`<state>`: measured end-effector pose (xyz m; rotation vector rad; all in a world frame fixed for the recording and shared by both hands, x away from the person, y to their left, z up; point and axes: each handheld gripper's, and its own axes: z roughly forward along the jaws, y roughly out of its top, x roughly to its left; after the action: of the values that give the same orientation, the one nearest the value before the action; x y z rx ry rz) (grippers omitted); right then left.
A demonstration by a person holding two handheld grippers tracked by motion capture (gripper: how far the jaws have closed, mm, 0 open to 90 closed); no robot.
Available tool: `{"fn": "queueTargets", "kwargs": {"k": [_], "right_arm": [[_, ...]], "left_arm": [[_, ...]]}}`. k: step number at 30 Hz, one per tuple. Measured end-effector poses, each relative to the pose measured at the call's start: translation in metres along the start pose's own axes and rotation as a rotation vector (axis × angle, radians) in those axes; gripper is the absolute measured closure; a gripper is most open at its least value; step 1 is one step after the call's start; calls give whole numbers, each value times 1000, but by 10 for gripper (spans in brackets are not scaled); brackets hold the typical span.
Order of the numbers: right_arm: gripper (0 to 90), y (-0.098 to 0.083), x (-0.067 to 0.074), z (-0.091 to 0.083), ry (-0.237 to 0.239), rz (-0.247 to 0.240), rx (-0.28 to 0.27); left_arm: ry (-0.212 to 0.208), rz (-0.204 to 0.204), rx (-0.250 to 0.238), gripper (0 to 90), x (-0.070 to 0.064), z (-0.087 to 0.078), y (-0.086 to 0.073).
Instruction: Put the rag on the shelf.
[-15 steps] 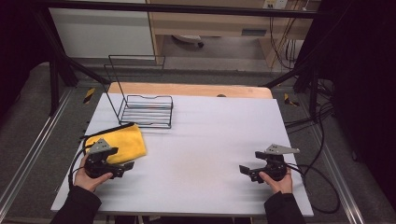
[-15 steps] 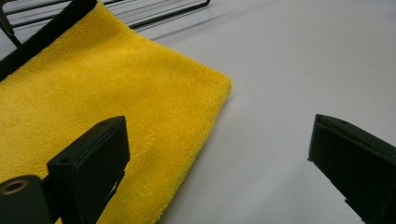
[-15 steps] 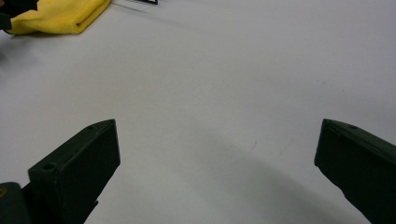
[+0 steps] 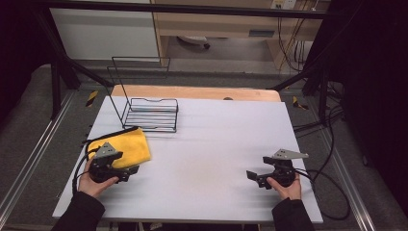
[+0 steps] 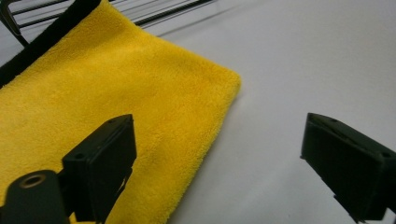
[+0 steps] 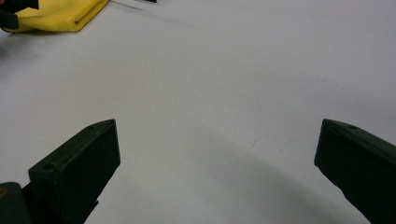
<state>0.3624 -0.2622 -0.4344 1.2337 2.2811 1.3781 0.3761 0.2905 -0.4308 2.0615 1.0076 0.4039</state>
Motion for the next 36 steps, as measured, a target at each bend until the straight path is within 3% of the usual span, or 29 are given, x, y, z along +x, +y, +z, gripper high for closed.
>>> {"fn": "queueTargets", "kwargs": {"k": [5,10,15,20,30,36], "right_arm": [[8,0,0,1,-3,-5,8],[8,-1,0,2,-6,-6,14],[9,-1,1,3,-6,-7,20],[9,-1,1,4,-9,-6,22],[12,-1,1,4,-10,-5,23],[13,-1,1,4,-7,-5,21]], "left_arm": [[39,19,51,223,2,6,0],[56,20,71,343,8,10,-2],[73,48,90,432,9,13,-3],[103,103,111,505,6,15,-4],[129,96,130,698,6,14,-1],[113,65,126,809,9,13,0]]}}
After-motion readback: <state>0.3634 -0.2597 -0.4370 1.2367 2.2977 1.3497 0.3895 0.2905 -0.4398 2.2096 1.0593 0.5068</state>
